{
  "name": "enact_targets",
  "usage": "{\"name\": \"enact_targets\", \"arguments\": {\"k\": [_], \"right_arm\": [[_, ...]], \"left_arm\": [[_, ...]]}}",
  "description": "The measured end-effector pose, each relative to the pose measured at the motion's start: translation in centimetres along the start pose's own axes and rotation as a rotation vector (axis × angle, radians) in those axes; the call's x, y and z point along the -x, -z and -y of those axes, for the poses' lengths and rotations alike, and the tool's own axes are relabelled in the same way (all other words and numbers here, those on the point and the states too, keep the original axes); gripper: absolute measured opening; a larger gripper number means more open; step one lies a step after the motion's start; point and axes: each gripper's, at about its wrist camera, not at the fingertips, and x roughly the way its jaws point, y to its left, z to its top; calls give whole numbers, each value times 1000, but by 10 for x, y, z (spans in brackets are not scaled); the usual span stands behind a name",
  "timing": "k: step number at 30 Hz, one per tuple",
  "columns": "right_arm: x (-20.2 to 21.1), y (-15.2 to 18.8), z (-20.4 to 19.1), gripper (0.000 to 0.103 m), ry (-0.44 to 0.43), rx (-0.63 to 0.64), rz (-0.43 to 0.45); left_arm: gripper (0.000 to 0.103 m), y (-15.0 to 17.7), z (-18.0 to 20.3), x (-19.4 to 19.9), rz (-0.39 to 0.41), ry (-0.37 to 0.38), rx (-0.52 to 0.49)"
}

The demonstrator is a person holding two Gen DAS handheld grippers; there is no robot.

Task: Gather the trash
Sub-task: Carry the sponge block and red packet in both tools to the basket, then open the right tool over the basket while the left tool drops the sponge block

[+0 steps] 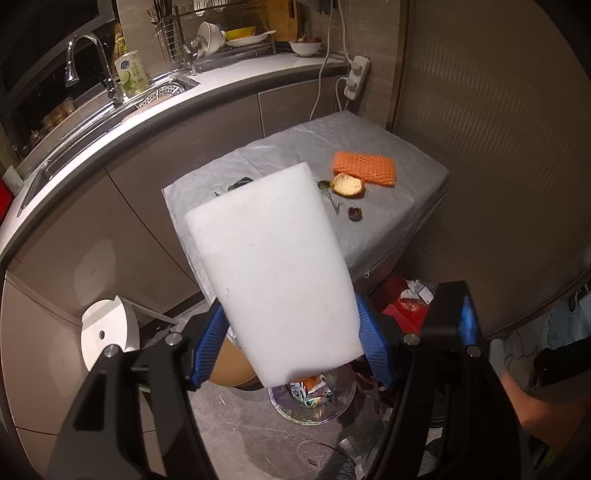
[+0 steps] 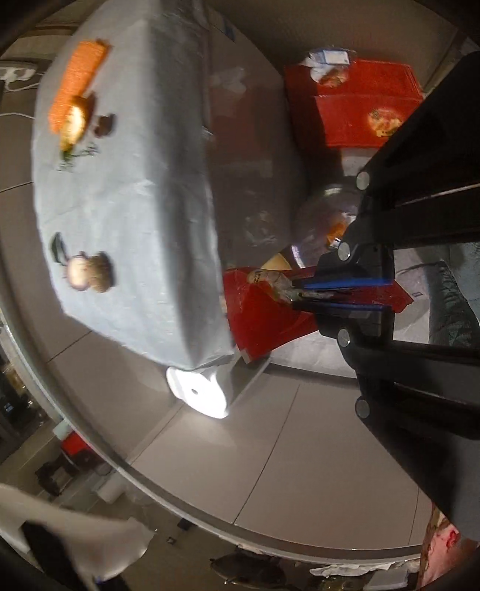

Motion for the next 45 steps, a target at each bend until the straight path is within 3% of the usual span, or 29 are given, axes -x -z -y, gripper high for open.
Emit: {"name": "enact_targets", "arguments": {"k": [11, 15, 17, 19, 20, 24, 28, 31, 35, 41, 45], "right_arm": [[-233, 78, 56, 7, 81, 40, -256], [-295, 104, 76, 7, 86, 24, -311], [-313, 114, 80, 16, 101, 42, -328], [-320, 118, 83, 35, 109, 42, -345], [-318, 118, 84, 36, 100, 32, -344], [-281, 106, 88, 65, 120, -3, -288], [-206, 94, 100, 72, 177, -48, -191], [-137, 89, 109, 78, 228, -68, -82], [-72, 96, 121, 79, 294, -80, 22], [-32, 117, 143, 81, 365, -115, 96], [-17, 122, 159, 81, 346, -179, 130]], "left_arm": [[64, 65, -12, -78, -61, -40, 16], [64, 89, -16, -96, -90, -69, 7], [64, 100, -17, -102, -111, -69, 6], [64, 109, -14, -107, -131, -73, -7], [64, 113, -13, -109, -142, -72, -19], [64, 125, -8, -119, -192, -32, -25], [64, 147, 2, -145, -263, 34, -32], [64, 170, 18, -183, -309, 43, -81], [65, 206, 36, -259, -396, 66, -88], [71, 262, 58, -378, -598, 52, -107], [71, 273, 62, -399, -648, 14, -122]]}}
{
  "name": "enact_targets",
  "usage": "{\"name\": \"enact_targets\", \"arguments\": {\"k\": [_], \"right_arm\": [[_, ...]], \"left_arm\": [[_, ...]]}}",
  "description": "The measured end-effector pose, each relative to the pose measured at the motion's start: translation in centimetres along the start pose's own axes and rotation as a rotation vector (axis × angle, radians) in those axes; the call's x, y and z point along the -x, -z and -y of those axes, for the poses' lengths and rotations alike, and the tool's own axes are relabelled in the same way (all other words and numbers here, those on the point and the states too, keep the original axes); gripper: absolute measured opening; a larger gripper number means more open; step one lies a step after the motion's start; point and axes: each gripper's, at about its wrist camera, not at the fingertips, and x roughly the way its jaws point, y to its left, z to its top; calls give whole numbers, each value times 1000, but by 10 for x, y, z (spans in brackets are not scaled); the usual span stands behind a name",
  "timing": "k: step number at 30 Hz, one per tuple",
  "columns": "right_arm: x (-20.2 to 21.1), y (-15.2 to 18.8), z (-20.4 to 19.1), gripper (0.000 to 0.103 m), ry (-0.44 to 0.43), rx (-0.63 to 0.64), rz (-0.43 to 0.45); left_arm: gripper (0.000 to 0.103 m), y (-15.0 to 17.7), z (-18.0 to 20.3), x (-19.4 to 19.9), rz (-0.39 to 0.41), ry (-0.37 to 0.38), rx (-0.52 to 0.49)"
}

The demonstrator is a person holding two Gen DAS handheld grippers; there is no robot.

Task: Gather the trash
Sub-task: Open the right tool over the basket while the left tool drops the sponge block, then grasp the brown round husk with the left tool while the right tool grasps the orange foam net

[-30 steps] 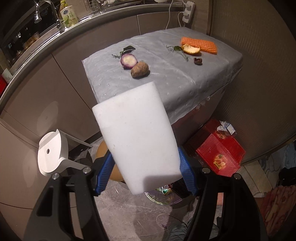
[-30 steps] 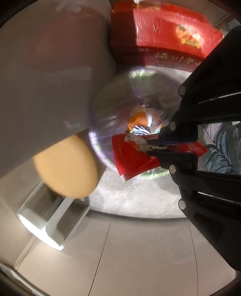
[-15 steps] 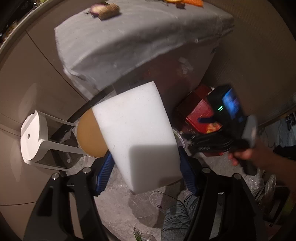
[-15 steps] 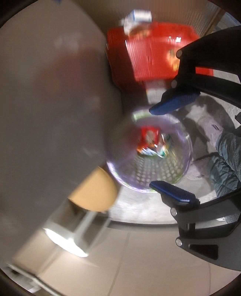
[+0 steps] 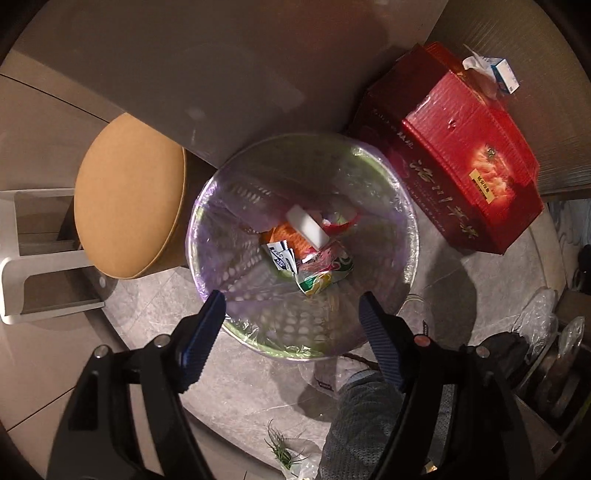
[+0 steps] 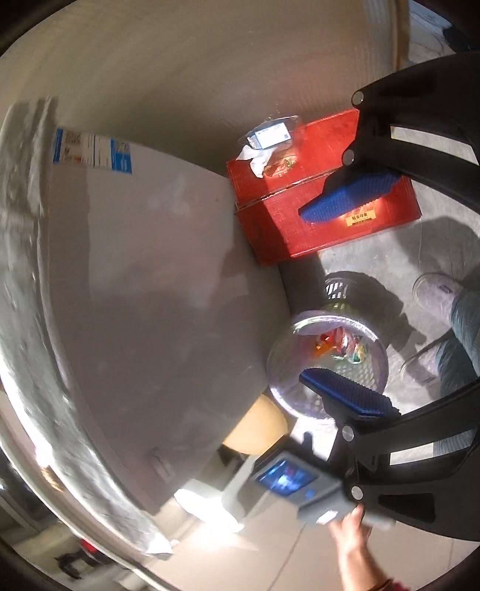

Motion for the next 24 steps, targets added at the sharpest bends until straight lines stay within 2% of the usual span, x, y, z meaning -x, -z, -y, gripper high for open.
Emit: {"name": "enact_targets", "arguments": {"k": [2, 5, 7, 9, 12, 15, 18, 20, 24], "right_arm": [[11, -6, 7, 81, -5, -21, 16], [37, -16, 2, 81, -19, -29, 43], [60, -29, -7, 81, -19, -16, 61], [88, -45, -20, 84, -12, 7, 80], [134, -74, -36, 98, 6, 25, 125], [178, -105, -52, 101, 17, 28, 182], [215, -136, -63, 101, 30, 21, 235], [233, -156, -69, 101, 47, 19, 276], [242, -196, -75, 101, 65, 67, 323]], "left_arm": [[71, 3, 0, 19, 7, 14, 9], [72, 7, -5, 84, 71, 30, 9], [79, 14, -10, 149, 144, 49, 19], [95, 20, -14, 218, 241, 51, 30], [96, 25, -28, 316, 382, 43, 66], [96, 15, -52, 393, 479, 32, 116], [96, -6, -75, 441, 538, 0, 154], [96, -23, -94, 463, 582, 6, 179], [96, -69, -119, 461, 586, -30, 223]]}}
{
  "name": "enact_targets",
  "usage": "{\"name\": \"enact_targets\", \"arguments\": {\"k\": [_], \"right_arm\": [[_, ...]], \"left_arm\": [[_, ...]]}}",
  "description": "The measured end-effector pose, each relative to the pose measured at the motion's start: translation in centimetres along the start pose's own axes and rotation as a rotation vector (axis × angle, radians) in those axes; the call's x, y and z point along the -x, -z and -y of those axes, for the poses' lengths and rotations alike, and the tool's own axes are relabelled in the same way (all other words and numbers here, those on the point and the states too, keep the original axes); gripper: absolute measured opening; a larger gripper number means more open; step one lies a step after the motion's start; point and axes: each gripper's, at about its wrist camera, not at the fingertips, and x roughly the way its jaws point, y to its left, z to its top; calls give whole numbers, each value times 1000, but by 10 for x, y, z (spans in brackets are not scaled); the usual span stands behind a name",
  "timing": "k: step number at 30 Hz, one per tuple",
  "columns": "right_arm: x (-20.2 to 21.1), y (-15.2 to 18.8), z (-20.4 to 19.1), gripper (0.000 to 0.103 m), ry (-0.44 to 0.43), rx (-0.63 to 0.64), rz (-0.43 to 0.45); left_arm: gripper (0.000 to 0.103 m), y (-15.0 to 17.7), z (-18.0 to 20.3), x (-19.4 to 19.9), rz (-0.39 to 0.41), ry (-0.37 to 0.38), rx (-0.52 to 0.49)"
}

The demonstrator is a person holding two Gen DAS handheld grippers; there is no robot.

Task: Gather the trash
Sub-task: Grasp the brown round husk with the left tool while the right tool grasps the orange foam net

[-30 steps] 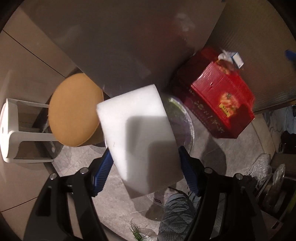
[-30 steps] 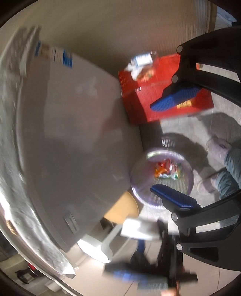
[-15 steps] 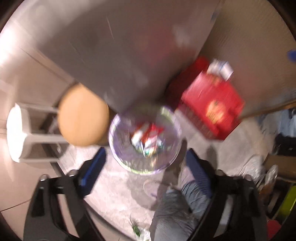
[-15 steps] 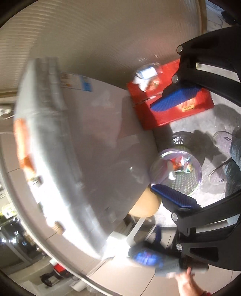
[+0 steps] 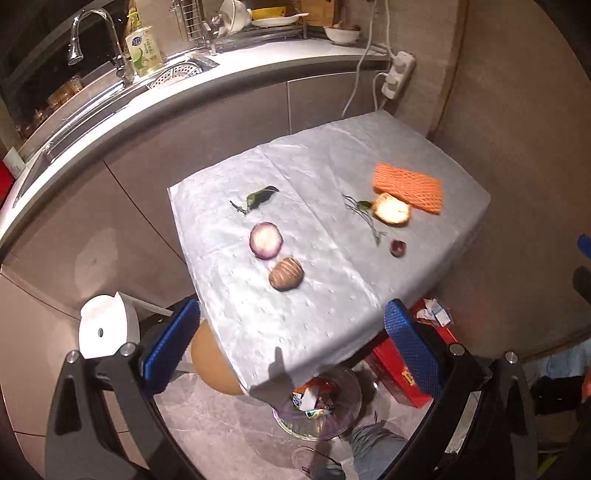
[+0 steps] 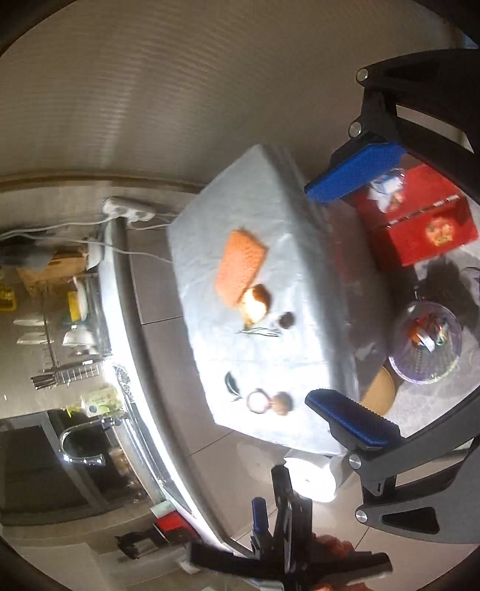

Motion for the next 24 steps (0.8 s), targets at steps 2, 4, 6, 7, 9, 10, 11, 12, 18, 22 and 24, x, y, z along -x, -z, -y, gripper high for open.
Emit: {"name": "enact_targets", "arguments": {"k": [2, 4, 6, 7, 9, 10, 11, 12, 18, 22, 24], "right_arm": [[-14, -18, 2, 101, 2, 31, 1], [-34, -34, 5, 101, -12, 58, -5], [-59, -46, 12, 101, -39, 87, -23], [-77, -51, 16, 101, -50, 107, -46], [-104, -57, 21, 101, -54, 137, -81], [-115, -57, 23, 101, -57, 145, -95], [-128, -59, 26, 101, -66, 147, -113], [-138, -60, 28, 101, -79, 146, -128], [-177, -67, 44, 101, -123, 131, -187], [-184, -70, 48, 101, -138, 125, -197], [-187, -68, 47, 101, -137, 133, -203]], "left_arm": [[96, -9, -4, -31, -19, -30, 11], [96, -16, -7, -58, -49, -47, 32], [96, -19, -13, -72, -56, -35, 72], [96, -21, -15, -82, -55, -9, 107], [93, -21, -12, -101, -71, -2, 129], [91, -22, -10, -111, -87, -5, 124], [86, -22, -9, -121, -103, -12, 123], [84, -22, -9, -128, -118, -10, 130], [71, -18, -8, -155, -177, -12, 141], [43, -16, -11, -168, -215, 1, 154], [43, -15, -9, -169, -205, -8, 144]]}}
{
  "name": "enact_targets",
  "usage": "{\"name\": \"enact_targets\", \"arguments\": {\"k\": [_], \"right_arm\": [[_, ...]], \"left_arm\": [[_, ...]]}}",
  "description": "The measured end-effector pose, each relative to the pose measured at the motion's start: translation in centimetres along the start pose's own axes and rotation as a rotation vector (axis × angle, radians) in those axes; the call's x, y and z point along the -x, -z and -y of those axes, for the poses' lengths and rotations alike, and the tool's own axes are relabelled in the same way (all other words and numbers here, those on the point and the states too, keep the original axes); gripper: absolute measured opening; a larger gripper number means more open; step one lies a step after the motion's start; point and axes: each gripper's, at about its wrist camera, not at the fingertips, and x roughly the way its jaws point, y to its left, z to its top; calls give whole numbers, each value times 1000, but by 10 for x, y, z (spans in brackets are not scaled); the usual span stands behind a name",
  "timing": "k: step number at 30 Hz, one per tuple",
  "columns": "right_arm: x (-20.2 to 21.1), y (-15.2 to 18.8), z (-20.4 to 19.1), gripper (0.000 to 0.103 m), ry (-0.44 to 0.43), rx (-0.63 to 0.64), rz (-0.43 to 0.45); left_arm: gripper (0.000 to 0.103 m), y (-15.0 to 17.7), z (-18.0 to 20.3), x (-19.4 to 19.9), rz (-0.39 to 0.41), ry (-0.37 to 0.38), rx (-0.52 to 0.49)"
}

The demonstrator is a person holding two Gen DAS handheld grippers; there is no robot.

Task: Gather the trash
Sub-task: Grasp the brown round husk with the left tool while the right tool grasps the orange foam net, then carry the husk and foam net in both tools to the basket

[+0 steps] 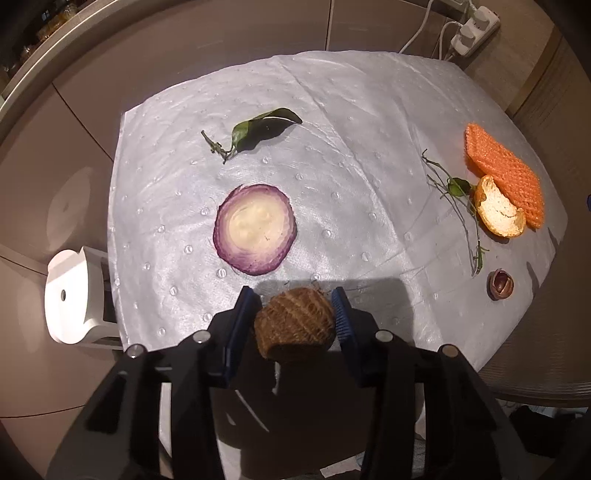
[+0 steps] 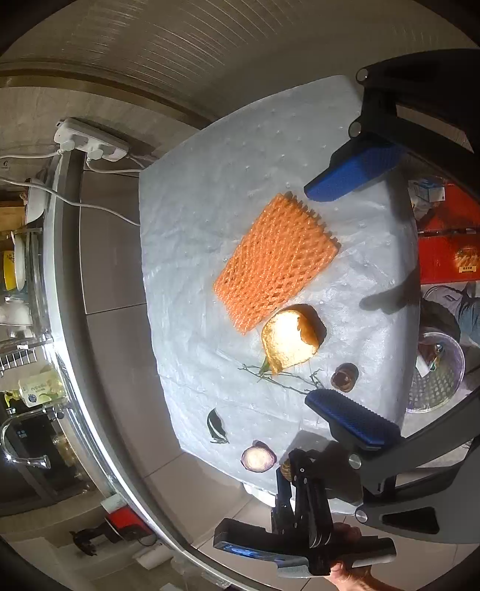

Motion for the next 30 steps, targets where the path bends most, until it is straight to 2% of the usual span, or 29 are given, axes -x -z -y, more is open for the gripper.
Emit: {"name": "enact_targets", "arguments": {"k": [5, 10, 13, 16, 20, 23, 25, 27, 30], "right_arm": [[-9, 2, -2, 100, -11, 21, -12], [-33, -12, 0, 90, -16, 131, -32], [-59, -26, 10, 90, 11, 209, -71], [-85, -40, 29, 87, -11, 217, -127], [-113, -49, 43, 72, -65, 207, -206], [-119, -46, 39, 72, -79, 229, -226], [-117, -43, 34, 58, -91, 248, -225], [-113, -44, 31, 34, -112, 251, -231], [-105, -44, 25, 14, -108, 270, -226]], "left_arm": [[42, 4, 3, 4, 3, 5, -17], [42, 2, 7, 25, 28, 30, -20], [42, -2, 13, 47, 63, 18, -27], [42, -7, 19, 65, 90, 2, -38], [42, -10, 20, 83, 110, 22, -11], [42, -10, 21, 91, 123, 22, -1], [42, -10, 19, 94, 126, 18, 7], [42, -9, 17, 97, 128, 16, 16], [42, -7, 14, 102, 136, 12, 23]]}}
